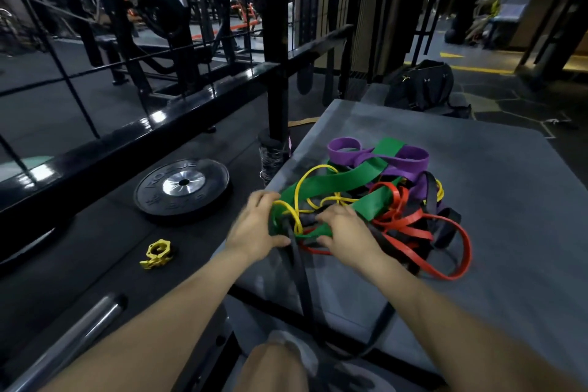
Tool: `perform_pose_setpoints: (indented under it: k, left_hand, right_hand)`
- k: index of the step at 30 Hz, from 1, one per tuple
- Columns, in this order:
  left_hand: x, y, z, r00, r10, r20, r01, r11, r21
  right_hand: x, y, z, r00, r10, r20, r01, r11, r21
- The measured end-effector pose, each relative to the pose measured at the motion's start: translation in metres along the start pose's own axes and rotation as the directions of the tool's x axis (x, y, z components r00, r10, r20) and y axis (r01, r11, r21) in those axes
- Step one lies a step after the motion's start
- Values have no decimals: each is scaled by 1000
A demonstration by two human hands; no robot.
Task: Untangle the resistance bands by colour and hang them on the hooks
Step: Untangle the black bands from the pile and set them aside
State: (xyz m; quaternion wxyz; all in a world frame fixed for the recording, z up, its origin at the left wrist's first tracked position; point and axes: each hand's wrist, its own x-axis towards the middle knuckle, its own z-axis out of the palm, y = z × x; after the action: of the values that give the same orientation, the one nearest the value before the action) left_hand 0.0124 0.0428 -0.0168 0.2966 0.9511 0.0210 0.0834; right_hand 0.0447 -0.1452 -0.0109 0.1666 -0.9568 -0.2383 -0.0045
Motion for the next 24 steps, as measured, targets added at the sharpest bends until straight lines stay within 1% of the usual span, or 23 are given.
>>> perform_pose_setpoints:
  k: [2, 3, 4, 6, 7, 8, 10, 11, 12, 14, 15, 16, 17, 19, 21, 24]
  left_hand:
    - [3, 3, 0, 992, 72, 108, -78, 995, 61]
    - [3, 4, 0, 987, 65, 144, -77, 994, 79]
    - [1, 5, 0, 987, 59, 150, -73, 993, 88]
    - [-3, 2, 0, 994, 37, 99, -45, 995, 88]
    - [-6, -1, -1, 997, 6, 70, -11, 998, 70]
    - [-8, -3, -2, 998, -28, 52, 25, 999, 46]
    - [-10, -9, -7, 997, -58, 47, 56, 997, 44]
    - [-12, -12, -9, 997, -52, 48, 49, 997, 63]
    - [-14, -14, -12, 998, -41, 47, 37, 996, 81]
    - [-17, -20, -16, 997, -44, 60, 40, 997, 69]
    - [-19, -22, -18, 996, -53, 74, 49, 998, 44]
    - [-21, -22, -20, 994, -62, 85, 61, 998, 14]
    - [-22, -20, -22, 994, -77, 81, 79, 996, -27]
    - [-20, -15, -26, 989, -146, 21, 148, 976, -157]
    - [-16, -7, -31, 967, -248, -50, 220, 922, -317]
    - [-10, 5, -35, 924, -371, -86, 275, 806, -524]
  right_hand:
    - [1, -3, 4, 996, -18, 89, 17, 1000, 8]
    - [1, -2, 6, 993, -17, 117, 16, 1000, 14]
    - [1, -1, 6, 992, -7, 124, 4, 1000, 28]
    - [3, 3, 3, 997, 19, 74, -22, 999, 46]
    - [5, 4, 0, 1000, 23, 11, -23, 999, 37]
    - [8, 6, -3, 997, 29, -68, -29, 1000, 0]
    - [11, 9, -9, 976, 79, -201, -103, 988, -112]
    - [13, 12, -9, 970, 118, -215, -152, 977, -152]
    - [15, 16, -7, 970, 155, -190, -188, 967, -171]
    - [16, 22, -3, 971, 210, -116, -225, 965, -137]
    - [16, 24, -3, 969, 221, -106, -231, 968, -95]
    - [16, 25, -4, 966, 224, -128, -232, 971, -54]
    - [16, 25, -8, 960, 221, -170, -227, 974, -13]
    - [16, 29, -21, 935, 215, -283, -201, 976, 78]
    - [12, 35, -41, 878, 264, -399, -208, 961, 180]
    - [-1, 48, -78, 755, 371, -541, -234, 923, 307]
